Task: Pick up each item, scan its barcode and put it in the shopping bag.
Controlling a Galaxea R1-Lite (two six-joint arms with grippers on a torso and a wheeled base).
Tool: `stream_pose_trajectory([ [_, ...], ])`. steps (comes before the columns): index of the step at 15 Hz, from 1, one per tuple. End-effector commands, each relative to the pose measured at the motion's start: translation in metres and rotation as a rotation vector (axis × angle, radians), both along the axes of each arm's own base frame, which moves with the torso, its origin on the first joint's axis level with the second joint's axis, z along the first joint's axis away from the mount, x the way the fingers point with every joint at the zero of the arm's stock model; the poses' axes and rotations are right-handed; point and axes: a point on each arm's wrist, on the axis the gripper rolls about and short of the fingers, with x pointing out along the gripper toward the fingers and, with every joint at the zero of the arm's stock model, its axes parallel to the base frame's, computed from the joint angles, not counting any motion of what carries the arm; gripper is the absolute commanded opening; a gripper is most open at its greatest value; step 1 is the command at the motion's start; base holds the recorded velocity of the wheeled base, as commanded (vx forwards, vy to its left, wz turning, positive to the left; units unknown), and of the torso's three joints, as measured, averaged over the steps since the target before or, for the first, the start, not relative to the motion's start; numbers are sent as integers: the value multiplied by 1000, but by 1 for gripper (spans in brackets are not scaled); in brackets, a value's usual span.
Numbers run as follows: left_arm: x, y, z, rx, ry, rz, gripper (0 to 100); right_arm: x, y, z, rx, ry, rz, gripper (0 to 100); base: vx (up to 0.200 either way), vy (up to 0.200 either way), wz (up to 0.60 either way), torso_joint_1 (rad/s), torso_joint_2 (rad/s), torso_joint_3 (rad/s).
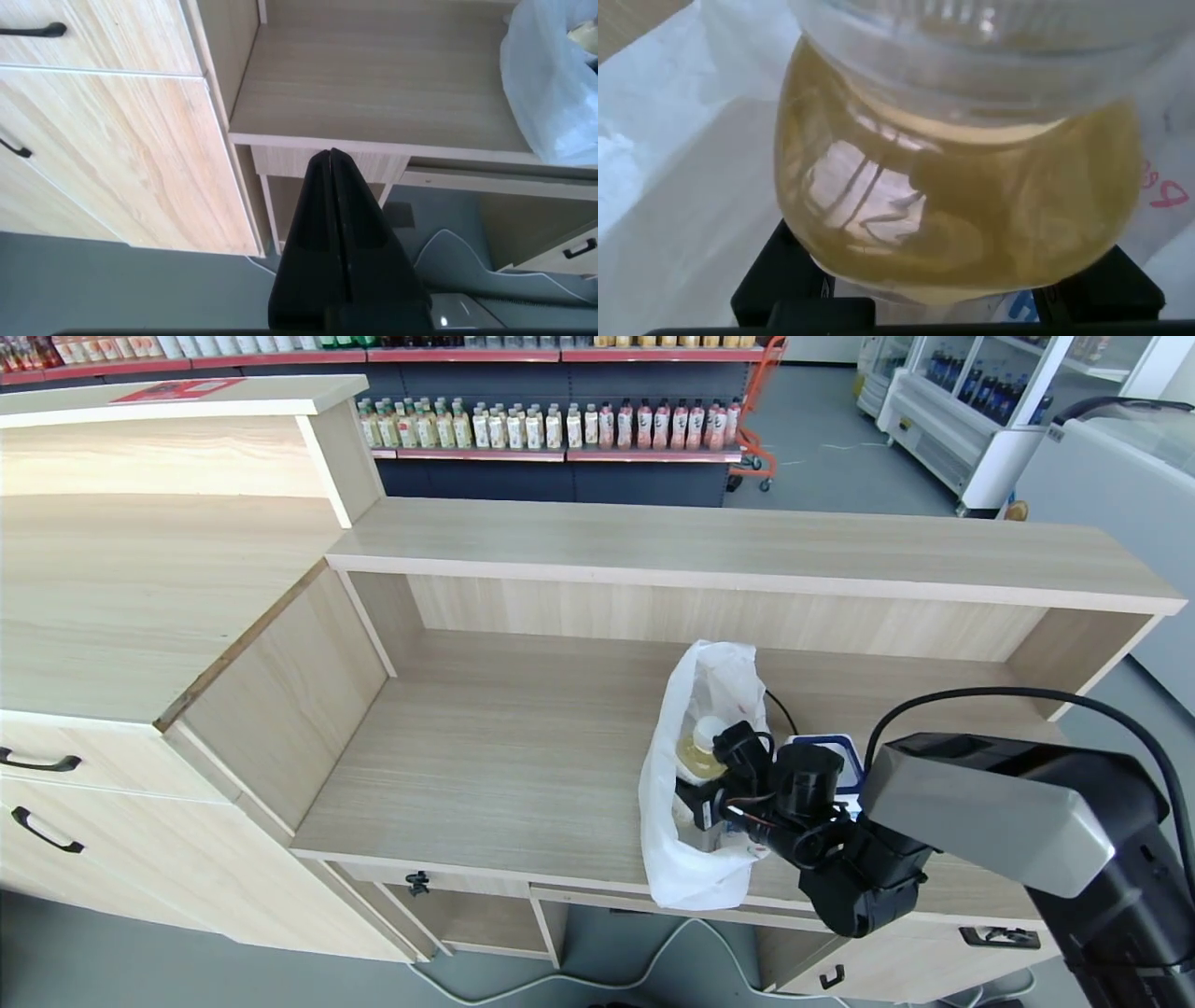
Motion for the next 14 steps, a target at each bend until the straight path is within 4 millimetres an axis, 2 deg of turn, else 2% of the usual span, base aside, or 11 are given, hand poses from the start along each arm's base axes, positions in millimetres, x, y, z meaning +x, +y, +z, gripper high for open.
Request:
stream_pose_trajectory([
  [1, 0, 0, 0, 0, 0, 0, 0, 0, 2, -12, -26, 14, 5, 0, 0, 0, 0, 0, 0, 0],
  [5, 0, 0, 0, 0, -1, 0, 0, -1, 2, -19, -43, -10, 10, 0, 0, 0, 0, 0, 0, 0],
  [6, 0, 0, 0, 0, 0, 0, 0, -1, 2, -16, -39, -15, 9, 100, 0, 0, 0, 0, 0, 0],
  [7, 0, 0, 0, 0, 0, 0, 0, 0, 2, -11, -31, -30, 10, 100, 0, 0, 0, 0, 0, 0],
  [10, 0, 0, 0, 0, 0, 0, 0, -2, 2, 25, 29, -44, 12, 100, 0, 0, 0, 0, 0, 0],
  [14, 0, 0, 0, 0, 0, 0, 0, -16, -9, 91, 82, -39, -3, 100, 0, 0, 0, 0, 0, 0],
])
